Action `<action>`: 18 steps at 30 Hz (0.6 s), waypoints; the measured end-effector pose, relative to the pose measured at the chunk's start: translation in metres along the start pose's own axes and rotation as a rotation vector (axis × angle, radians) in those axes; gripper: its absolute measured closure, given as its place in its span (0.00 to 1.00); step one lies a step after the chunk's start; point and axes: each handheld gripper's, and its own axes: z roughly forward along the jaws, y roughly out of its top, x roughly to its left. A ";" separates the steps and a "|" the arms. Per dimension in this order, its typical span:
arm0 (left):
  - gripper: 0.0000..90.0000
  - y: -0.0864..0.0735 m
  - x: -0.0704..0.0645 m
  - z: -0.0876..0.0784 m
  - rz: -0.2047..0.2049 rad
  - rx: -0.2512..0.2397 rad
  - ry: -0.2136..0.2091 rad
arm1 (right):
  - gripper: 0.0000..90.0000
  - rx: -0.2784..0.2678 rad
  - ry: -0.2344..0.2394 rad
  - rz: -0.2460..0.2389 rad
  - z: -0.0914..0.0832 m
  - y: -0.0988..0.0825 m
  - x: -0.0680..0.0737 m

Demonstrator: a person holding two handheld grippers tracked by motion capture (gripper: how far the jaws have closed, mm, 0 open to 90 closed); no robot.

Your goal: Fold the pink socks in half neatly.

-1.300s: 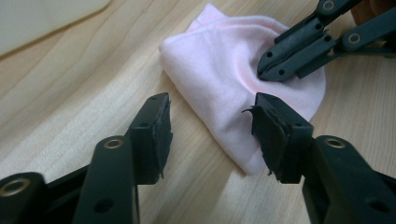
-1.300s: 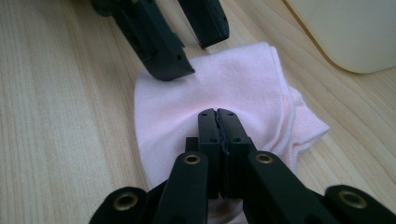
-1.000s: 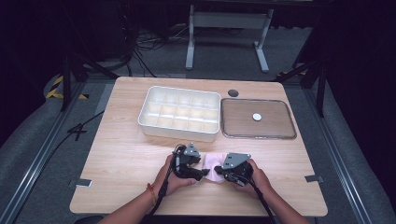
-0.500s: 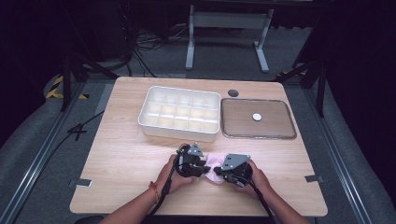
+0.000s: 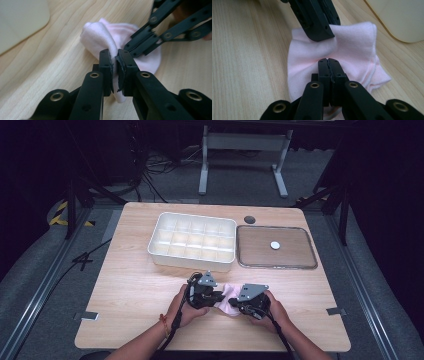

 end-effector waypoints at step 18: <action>0.93 0.002 -0.001 -0.004 0.025 -0.011 -0.002 | 0.93 -0.028 -0.004 -0.001 0.003 0.005 -0.004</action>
